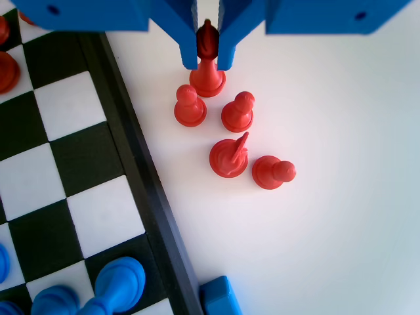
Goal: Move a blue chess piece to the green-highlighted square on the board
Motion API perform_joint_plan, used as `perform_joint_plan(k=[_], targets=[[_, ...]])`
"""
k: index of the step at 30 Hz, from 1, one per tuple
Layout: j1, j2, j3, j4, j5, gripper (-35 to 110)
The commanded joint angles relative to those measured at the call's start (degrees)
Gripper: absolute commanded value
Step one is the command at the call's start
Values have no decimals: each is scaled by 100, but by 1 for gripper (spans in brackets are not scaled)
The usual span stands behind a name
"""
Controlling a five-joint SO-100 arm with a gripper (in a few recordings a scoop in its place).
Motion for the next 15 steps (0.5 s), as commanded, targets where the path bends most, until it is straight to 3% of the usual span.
perform_joint_plan(k=[1, 7, 15], targets=[[97, 237, -141, 88, -132, 11], [123, 281, -800, 976, -272, 12], [-193, 809, -2224, 3164, -369, 11]])
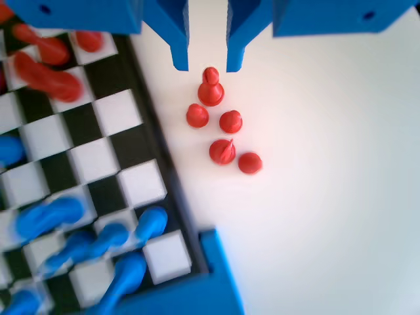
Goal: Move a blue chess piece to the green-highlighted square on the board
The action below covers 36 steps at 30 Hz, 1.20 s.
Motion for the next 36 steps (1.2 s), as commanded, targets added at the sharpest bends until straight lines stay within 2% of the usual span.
perform_joint_plan(k=[1, 4, 11, 17, 23, 36], targets=[[-255, 940, -677, 905, 62, 11], [-615, 1362, -448, 932, 316, 10], [-1644, 2408, 976, -105, 1362, 10], [-2443, 3023, 2268, -1028, 1863, 10], [-3032, 3542, 3700, -2180, 1846, 10], [-3234, 3771, 4808, -2971, 1459, 10]])
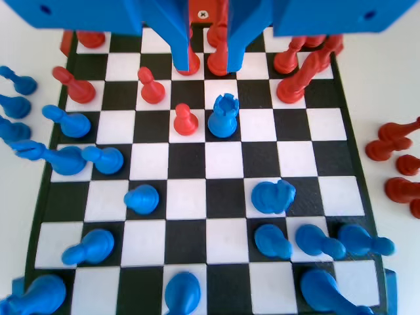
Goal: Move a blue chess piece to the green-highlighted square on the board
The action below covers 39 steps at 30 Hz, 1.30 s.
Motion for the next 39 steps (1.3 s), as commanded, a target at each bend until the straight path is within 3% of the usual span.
perform_joint_plan(k=[1, 39], targets=[[141, 598, 176, -53, -167, 10], [229, -26, 712, -1125, -519, 10]])
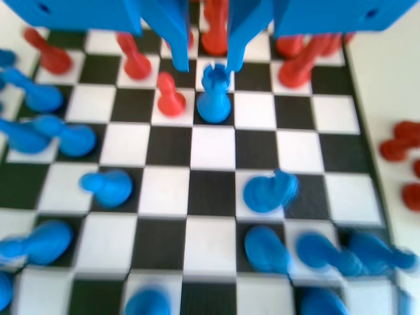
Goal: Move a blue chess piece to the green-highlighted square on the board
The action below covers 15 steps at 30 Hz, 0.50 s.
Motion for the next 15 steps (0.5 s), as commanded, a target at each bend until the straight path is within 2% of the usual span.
perform_joint_plan(k=[1, 15], targets=[[97, 62, -26, -53, -88, 10], [132, -70, 105, -272, -202, 12]])
